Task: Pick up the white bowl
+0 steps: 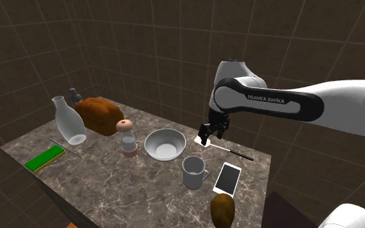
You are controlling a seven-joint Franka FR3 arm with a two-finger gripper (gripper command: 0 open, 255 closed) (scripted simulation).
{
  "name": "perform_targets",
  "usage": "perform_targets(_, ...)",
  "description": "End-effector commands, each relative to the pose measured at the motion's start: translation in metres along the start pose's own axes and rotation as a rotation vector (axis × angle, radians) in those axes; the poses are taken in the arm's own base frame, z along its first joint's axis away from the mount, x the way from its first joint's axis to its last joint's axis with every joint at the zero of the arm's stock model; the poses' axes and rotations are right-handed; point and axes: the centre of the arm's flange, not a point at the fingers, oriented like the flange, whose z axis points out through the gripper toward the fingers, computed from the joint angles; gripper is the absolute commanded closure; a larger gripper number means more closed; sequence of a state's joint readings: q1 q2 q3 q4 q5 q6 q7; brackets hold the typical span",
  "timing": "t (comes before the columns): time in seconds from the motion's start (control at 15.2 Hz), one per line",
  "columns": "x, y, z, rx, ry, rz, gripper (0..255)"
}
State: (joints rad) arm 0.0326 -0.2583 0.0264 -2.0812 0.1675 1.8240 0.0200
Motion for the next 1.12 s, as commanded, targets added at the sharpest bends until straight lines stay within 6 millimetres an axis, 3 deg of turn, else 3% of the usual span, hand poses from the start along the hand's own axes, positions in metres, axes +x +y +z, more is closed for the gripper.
perform_targets(0.0, 0.026, -0.008, 0.007, 0.006, 0.01, 0.006, 0)
perform_targets(0.66, 0.139, -0.046, 0.028, 0.034, 0.053, 0.033, 0)
perform_targets(1.06, 0.139, -0.041, 0.059, 0.034, 0.053, 0.033, 0)
